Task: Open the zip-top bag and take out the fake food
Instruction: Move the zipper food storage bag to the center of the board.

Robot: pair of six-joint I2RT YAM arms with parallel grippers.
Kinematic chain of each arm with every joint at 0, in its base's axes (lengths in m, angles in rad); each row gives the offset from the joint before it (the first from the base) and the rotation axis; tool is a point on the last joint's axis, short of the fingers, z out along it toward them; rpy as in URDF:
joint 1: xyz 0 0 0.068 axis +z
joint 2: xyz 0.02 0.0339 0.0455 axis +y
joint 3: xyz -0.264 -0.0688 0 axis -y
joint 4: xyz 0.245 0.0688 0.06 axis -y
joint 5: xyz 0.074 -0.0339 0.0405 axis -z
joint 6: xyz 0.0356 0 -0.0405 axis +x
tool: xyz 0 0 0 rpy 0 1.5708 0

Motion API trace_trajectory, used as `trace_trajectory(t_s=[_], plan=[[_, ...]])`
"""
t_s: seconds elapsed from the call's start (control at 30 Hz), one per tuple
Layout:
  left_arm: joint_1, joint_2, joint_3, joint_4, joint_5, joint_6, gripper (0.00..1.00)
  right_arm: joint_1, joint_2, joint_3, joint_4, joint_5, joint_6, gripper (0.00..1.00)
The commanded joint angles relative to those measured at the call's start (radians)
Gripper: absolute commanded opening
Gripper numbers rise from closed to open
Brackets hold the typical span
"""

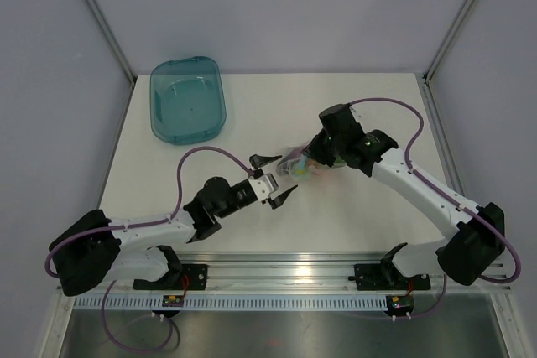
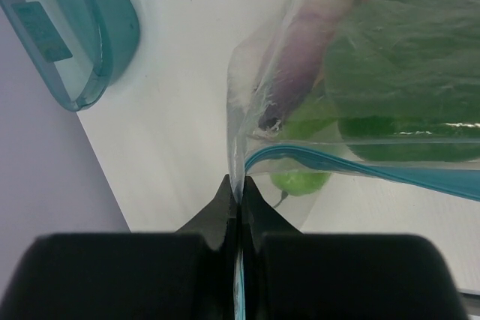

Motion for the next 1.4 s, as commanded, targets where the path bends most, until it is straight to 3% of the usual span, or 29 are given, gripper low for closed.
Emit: trace_trajectory(t_s=[0.0,0.13,0.33,0.5,0.63,0.73,0.87,1.1,1.37], plan=[[-0.009,0.009,0.047,0.034,-0.011,0.032,0.85,0.021,0.015,0.050,0.030,0.026,0.018,0.00],[-0.012,0.032,0.081,-0.021,-0.008,0.035,0.78,0.032,0.022,0.052,0.034,0.027,0.021,0.00],[-0.013,0.056,0.092,-0.020,-0.032,0.038,0.77,0.044,0.028,0.061,0.033,0.036,0.020,0.00],[-0.015,0.055,0.112,-0.055,-0.029,0.014,0.65,0.050,0.033,0.061,0.037,0.029,0.020,0.00],[-0.018,0.067,0.147,-0.109,-0.017,0.005,0.45,0.050,0.028,0.061,0.039,0.027,0.015,0.00],[-0.018,0.070,0.161,-0.132,-0.020,0.002,0.18,0.050,0.024,0.059,0.040,0.026,0.013,0.00],[-0.019,0.061,0.165,-0.146,-0.037,-0.006,0.00,0.050,0.015,0.058,0.045,0.035,0.004,0.04],[-0.019,0.046,0.162,-0.150,-0.098,-0.031,0.00,0.050,-0.007,0.049,0.074,0.053,-0.039,0.10],[-0.018,0.017,0.152,-0.156,-0.190,-0.054,0.00,0.050,-0.025,0.033,0.129,0.027,-0.114,0.25]])
